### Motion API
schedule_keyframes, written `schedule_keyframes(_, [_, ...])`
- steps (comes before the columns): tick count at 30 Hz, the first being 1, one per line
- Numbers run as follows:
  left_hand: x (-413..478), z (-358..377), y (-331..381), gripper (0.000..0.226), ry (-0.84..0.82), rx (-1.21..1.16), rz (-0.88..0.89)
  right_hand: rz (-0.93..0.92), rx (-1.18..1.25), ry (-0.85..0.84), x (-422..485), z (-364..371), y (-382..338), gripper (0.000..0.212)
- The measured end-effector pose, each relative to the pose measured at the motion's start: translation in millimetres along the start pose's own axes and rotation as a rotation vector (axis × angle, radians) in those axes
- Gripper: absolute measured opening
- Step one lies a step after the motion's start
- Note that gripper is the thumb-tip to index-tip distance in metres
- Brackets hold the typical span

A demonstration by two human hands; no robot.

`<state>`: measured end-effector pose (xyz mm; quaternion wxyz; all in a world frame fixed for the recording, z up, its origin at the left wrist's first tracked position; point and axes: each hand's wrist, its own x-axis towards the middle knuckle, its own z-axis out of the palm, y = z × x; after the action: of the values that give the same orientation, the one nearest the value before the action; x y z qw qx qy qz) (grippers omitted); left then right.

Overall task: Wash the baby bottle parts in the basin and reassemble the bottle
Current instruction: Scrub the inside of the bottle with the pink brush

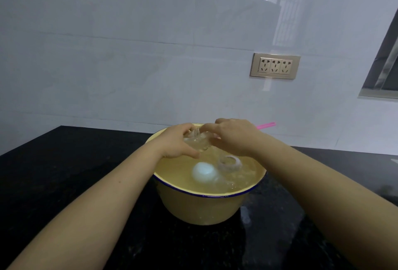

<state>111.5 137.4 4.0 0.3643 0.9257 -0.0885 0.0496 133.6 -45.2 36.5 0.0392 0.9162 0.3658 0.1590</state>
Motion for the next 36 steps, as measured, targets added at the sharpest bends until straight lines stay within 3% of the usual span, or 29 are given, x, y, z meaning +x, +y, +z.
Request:
schedule_keyframes(3, [0.8,0.3,-2.3,0.057,0.016,0.026,-0.014,0.026,0.149,-0.181,-7.5,-2.9,12.0,0.061])
schedule_keyframes(5, [1.5,0.4,-3.6,0.061,0.025,0.037,-0.03,0.061,0.148,-0.191,-12.8,-3.5,21.5,0.066])
schedule_keyframes(11, [2.4,2.1,-4.8,0.059,0.044,0.104,-0.066,0.066,0.049,-0.011,-29.2,-13.6,43.1,0.025])
schedule_keyframes(15, [3.6,2.9,-5.7,0.051,-0.03,0.177,-0.072,-0.093,-0.265,0.112,-25.9,-14.8,32.2,0.04])
schedule_keyframes(20, [4.1,4.3,-6.1,0.042,-0.136,0.208,-0.073,-0.242,-0.408,0.116,-11.2,-10.4,13.6,0.039])
schedule_keyframes(25, [3.5,4.0,-5.6,0.04,-0.183,0.255,-0.083,-0.194,-0.398,0.095,-3.7,-3.1,9.7,0.037])
schedule_keyframes(36, [3.8,4.5,-5.6,0.048,-0.069,0.404,-0.06,-0.14,-0.277,-0.045,-14.8,8.1,12.3,0.046])
